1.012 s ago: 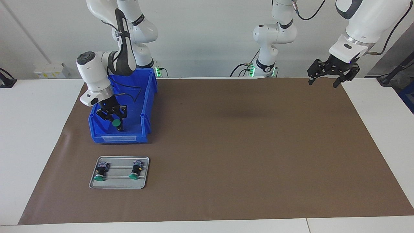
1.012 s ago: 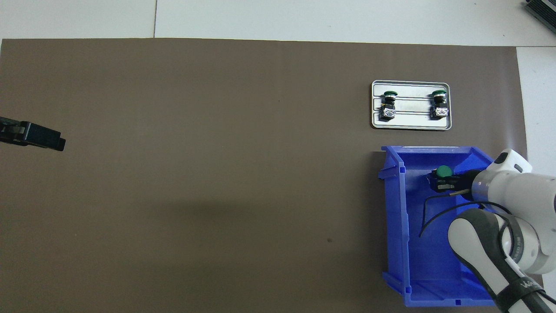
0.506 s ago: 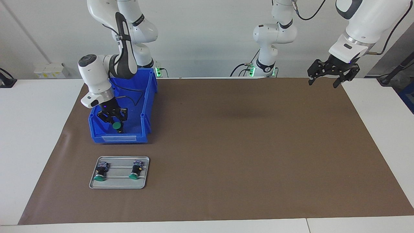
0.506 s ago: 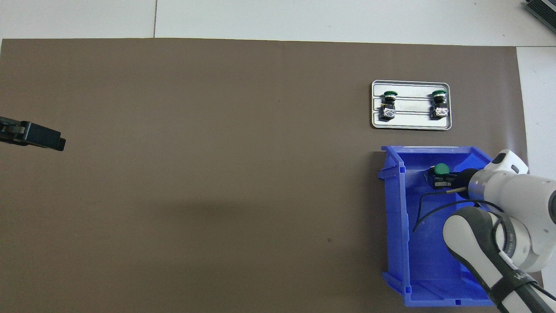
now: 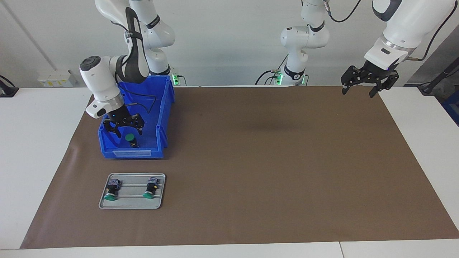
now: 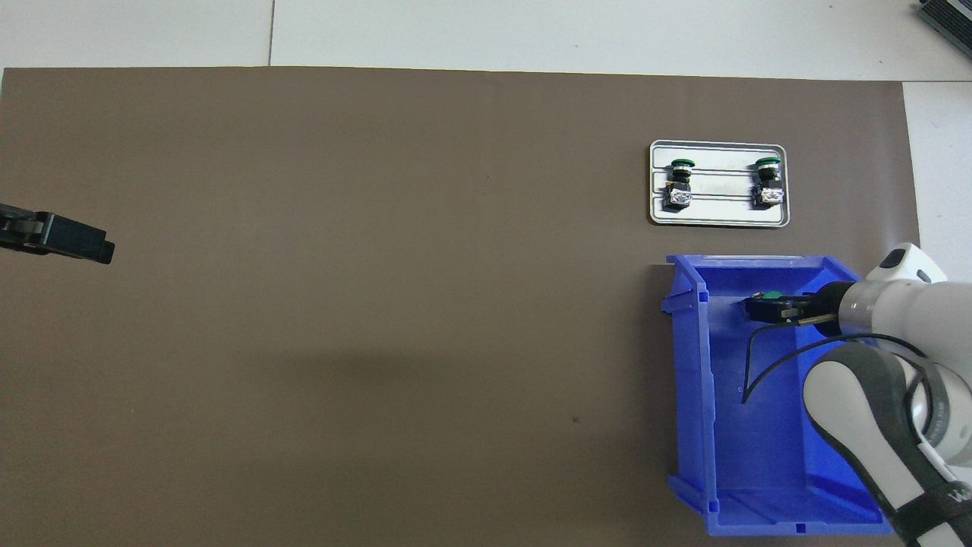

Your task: Place and press button with both arms

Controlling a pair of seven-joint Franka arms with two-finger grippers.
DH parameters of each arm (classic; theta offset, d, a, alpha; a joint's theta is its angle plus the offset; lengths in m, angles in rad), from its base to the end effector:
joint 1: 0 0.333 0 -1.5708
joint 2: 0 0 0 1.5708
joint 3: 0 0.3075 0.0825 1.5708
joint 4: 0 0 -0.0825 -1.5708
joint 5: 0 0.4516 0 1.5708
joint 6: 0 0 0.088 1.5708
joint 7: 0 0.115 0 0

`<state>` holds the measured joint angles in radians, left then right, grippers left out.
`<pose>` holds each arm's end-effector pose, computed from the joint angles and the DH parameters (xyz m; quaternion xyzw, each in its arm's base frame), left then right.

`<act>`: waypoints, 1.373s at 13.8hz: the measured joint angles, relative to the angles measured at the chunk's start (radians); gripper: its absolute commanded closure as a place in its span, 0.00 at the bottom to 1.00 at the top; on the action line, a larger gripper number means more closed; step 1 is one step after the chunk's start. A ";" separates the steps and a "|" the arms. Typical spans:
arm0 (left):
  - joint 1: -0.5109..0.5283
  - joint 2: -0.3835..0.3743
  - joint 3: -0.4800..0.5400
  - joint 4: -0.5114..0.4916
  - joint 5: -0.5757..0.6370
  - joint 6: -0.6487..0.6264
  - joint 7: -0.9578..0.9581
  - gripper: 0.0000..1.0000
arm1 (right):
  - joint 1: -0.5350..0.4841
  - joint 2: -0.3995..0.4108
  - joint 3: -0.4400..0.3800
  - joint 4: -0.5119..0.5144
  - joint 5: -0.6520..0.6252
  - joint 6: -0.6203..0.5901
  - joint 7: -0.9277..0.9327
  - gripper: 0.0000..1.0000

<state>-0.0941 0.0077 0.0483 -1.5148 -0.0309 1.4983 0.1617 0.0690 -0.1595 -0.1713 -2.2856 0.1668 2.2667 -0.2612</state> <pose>0.6163 -0.0321 0.6270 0.9943 -0.1045 -0.0112 0.0159 0.5610 -0.0523 0.3794 -0.9939 -0.0303 -0.0816 0.0674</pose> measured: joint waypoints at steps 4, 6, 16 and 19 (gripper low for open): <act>0.000 0.000 0.000 0.000 0.000 0.000 0.000 0.00 | -0.002 -0.011 0.000 0.199 -0.032 -0.209 0.102 0.00; 0.000 0.000 0.000 0.000 0.000 0.000 0.000 0.00 | 0.000 -0.004 0.005 0.279 -0.083 -0.287 0.193 0.00; 0.000 0.000 0.000 0.000 0.000 0.000 0.000 0.00 | 0.001 0.141 0.016 0.734 -0.198 -0.704 0.267 0.00; 0.000 0.000 0.000 0.000 0.000 0.000 0.000 0.00 | 0.010 0.140 0.025 0.721 -0.198 -0.721 0.267 0.00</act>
<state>-0.0940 0.0077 0.0483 -1.5148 -0.0309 1.4983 0.1617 0.0786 -0.0193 -0.1461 -1.5642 -0.0317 1.5455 0.0058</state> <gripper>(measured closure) 0.000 0.000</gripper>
